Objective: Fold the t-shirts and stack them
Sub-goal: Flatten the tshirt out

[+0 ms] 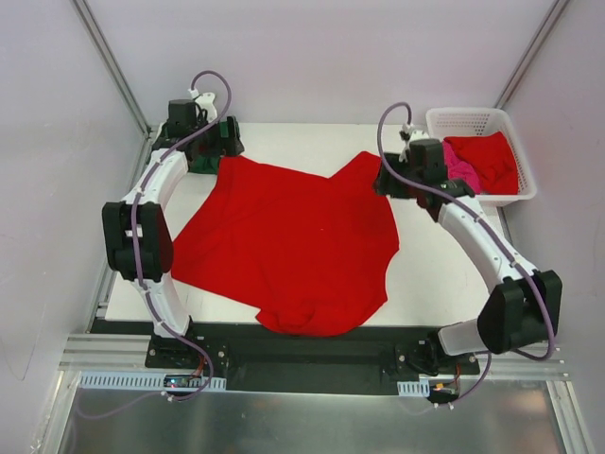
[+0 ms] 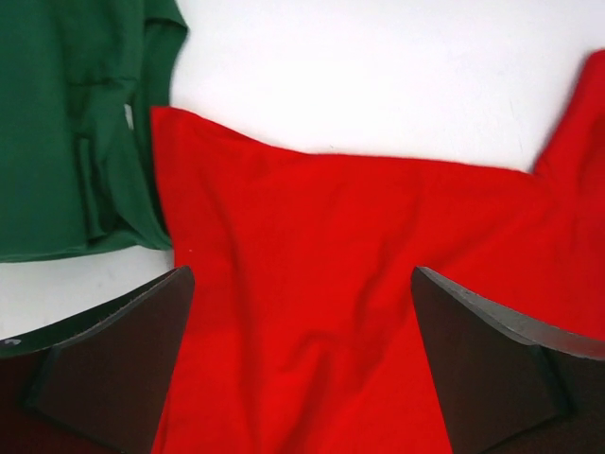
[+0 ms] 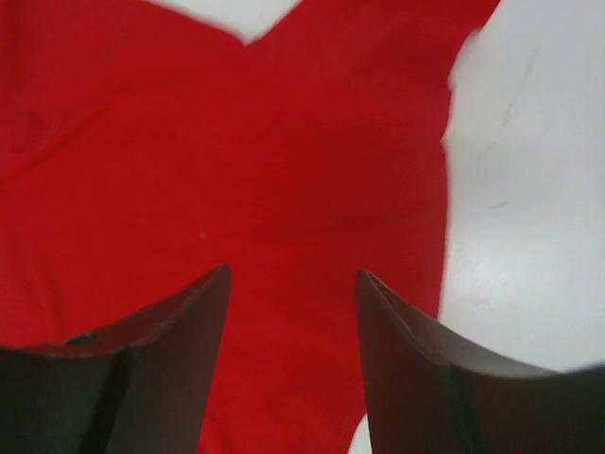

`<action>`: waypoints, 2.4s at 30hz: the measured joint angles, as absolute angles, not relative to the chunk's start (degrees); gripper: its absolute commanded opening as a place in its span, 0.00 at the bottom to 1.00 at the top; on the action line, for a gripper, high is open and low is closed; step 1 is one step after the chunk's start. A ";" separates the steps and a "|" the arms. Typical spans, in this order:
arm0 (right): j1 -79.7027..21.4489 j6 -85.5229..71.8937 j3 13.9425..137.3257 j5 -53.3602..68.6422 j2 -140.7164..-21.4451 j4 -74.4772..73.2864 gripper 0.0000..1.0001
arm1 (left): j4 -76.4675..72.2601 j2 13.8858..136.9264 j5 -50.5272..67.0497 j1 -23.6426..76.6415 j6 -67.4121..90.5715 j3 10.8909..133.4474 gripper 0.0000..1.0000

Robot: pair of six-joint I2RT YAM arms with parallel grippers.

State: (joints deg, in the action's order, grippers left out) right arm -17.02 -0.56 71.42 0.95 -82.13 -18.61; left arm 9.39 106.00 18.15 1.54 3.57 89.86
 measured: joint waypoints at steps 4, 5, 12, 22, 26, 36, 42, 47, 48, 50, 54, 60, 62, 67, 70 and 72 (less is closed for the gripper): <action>-19.20 -3.40 59.88 6.76 -77.87 -21.06 0.61 | 10.44 108.51 22.20 1.54 2.28 90.17 0.98; -19.75 -3.92 57.89 7.38 -77.25 -21.78 0.61 | 11.05 109.62 22.72 1.54 1.83 90.74 0.98; -25.26 -8.14 46.89 9.54 -72.07 -23.75 0.56 | 14.55 116.46 23.59 1.54 -0.84 94.15 0.98; -30.92 -11.55 41.78 9.23 -76.53 -21.91 0.55 | 16.80 121.84 23.31 1.54 -2.66 100.64 0.97; -34.22 -12.34 41.80 8.99 -80.12 -20.73 0.55 | 17.32 124.90 22.17 1.54 -3.05 103.72 0.84; -37.39 -13.47 44.53 9.02 -85.41 -19.44 0.55 | 21.78 132.33 20.21 1.54 -4.12 111.42 0.75; -37.76 -13.45 45.67 9.04 -86.59 -19.51 0.54 | 23.33 132.88 17.34 1.54 -5.02 112.09 0.76; -37.89 -13.41 45.98 9.02 -86.96 -19.49 0.54 | 23.35 132.92 15.46 1.54 -5.58 112.75 0.69; -37.93 -13.41 45.98 8.97 -86.96 -19.49 0.54 | 23.35 132.92 15.05 1.54 -5.63 112.86 0.66; -37.93 -13.41 45.98 8.95 -86.96 -19.49 0.54 | 23.33 132.99 14.41 1.54 -5.72 113.16 0.53; -38.02 -13.32 45.98 8.80 -86.96 -19.51 0.54 | 23.38 133.49 13.93 1.54 -6.07 113.47 0.23; -38.09 -13.32 46.06 8.49 -86.96 -19.62 0.54 | 23.40 135.20 12.91 1.54 -6.52 113.78 0.27; -38.15 -13.32 46.06 8.36 -86.96 -19.66 0.54 | 23.42 135.68 12.86 1.54 -6.59 113.80 0.54; -38.20 -13.26 46.09 8.27 -86.96 -19.70 0.54 | 23.57 135.85 12.80 1.56 -6.72 113.93 0.66; -38.20 -13.26 46.13 8.25 -86.96 -19.77 0.54 | 23.59 135.85 12.78 1.85 -6.59 113.95 0.53; -38.20 -13.23 46.24 8.19 -86.96 -19.94 0.54 | 23.57 135.85 12.71 1.85 -6.76 113.95 0.39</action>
